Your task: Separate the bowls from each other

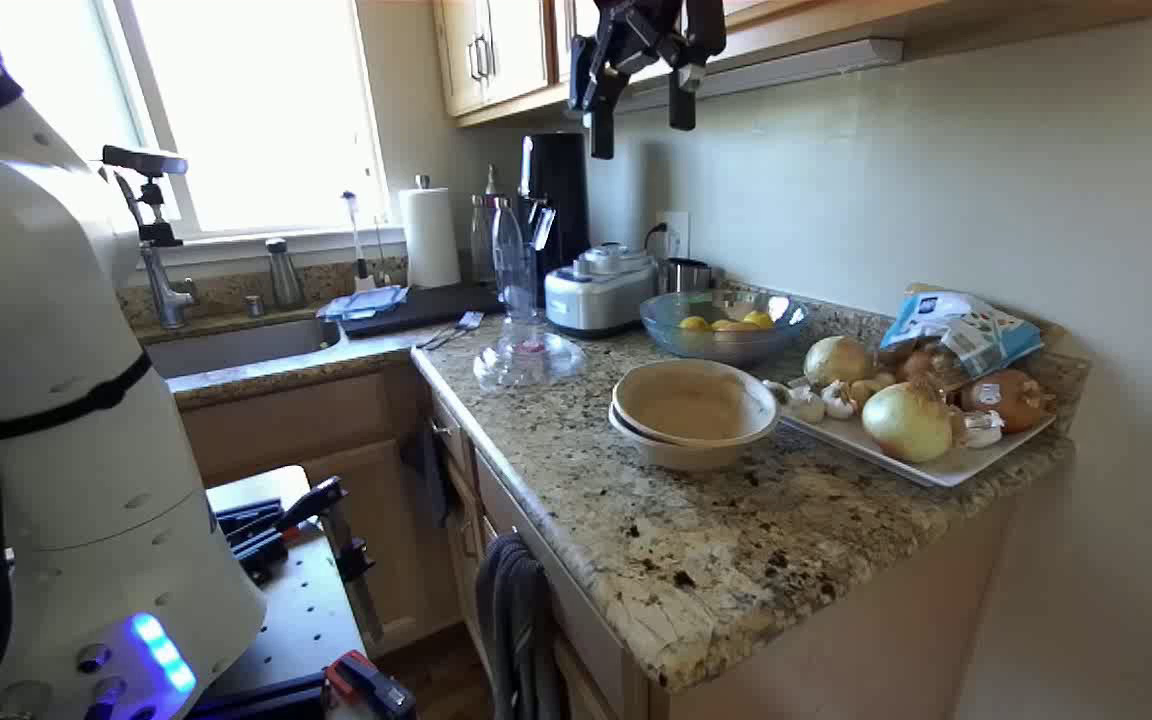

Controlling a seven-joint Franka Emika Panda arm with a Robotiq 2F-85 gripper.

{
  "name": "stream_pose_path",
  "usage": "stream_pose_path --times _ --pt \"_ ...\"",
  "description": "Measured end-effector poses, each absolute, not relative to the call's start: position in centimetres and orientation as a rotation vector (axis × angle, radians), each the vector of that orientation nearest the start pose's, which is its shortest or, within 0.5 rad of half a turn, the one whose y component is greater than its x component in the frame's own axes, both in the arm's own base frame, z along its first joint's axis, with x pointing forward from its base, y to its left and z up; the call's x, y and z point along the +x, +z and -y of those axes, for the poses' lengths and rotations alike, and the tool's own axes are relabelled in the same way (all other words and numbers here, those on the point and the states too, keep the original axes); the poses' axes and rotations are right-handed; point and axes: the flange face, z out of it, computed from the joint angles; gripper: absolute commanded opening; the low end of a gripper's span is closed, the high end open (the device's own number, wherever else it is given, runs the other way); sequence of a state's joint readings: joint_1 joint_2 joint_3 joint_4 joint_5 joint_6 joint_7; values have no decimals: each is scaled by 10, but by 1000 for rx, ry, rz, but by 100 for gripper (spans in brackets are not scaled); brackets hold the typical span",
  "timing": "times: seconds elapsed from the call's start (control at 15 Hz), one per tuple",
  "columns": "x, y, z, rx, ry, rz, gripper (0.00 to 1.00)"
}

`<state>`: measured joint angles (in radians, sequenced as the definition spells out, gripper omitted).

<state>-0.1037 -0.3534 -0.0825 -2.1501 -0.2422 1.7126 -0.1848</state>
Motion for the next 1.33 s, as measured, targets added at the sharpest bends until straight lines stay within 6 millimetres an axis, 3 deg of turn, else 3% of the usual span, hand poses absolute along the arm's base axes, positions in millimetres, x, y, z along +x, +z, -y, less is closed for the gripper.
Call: stream_pose_path --times 0.73,1.33 --pt "433 535 104 -3324 189 99 100" --pt "469 459 74 -3333 183 128 100"
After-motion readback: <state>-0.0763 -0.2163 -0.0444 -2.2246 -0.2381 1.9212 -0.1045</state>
